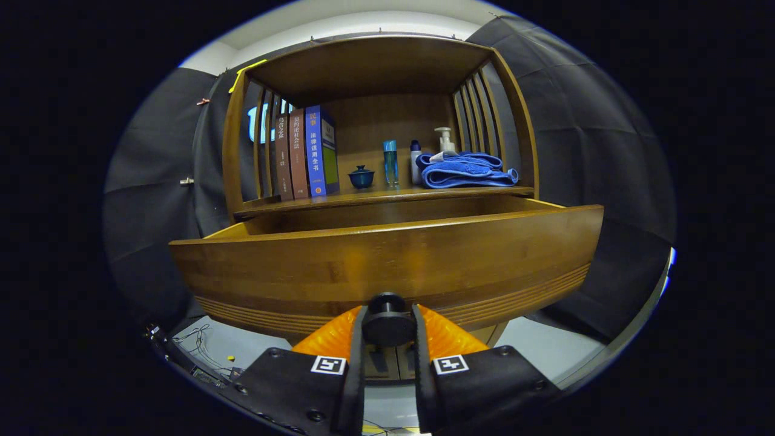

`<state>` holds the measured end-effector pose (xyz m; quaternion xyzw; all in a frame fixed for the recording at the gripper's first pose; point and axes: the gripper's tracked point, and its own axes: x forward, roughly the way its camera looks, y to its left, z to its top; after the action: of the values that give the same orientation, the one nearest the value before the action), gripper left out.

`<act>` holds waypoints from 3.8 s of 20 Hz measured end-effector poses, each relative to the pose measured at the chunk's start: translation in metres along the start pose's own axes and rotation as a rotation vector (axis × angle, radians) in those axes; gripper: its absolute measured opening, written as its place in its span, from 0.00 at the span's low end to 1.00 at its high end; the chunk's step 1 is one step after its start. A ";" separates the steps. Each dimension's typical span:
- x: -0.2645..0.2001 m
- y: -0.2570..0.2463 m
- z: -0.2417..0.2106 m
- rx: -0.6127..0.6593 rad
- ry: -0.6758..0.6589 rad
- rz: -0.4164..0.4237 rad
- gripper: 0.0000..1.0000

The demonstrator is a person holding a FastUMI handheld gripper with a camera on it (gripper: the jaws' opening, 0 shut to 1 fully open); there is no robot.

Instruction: Pull open the drawer, take out the items inside it, and place them on the countertop above the cabinet.

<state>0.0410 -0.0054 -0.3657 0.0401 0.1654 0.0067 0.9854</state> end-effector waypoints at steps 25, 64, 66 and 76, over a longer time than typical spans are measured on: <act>-0.031 0.021 0.202 0.035 0.129 0.242 0.97; 0.076 -0.003 0.066 0.096 1.035 0.070 0.34; 0.061 0.003 0.089 0.110 1.026 0.093 0.34; 0.081 0.006 0.198 0.074 0.880 0.097 0.34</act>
<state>0.1820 -0.0125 -0.2048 0.0763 0.5670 0.0632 0.8177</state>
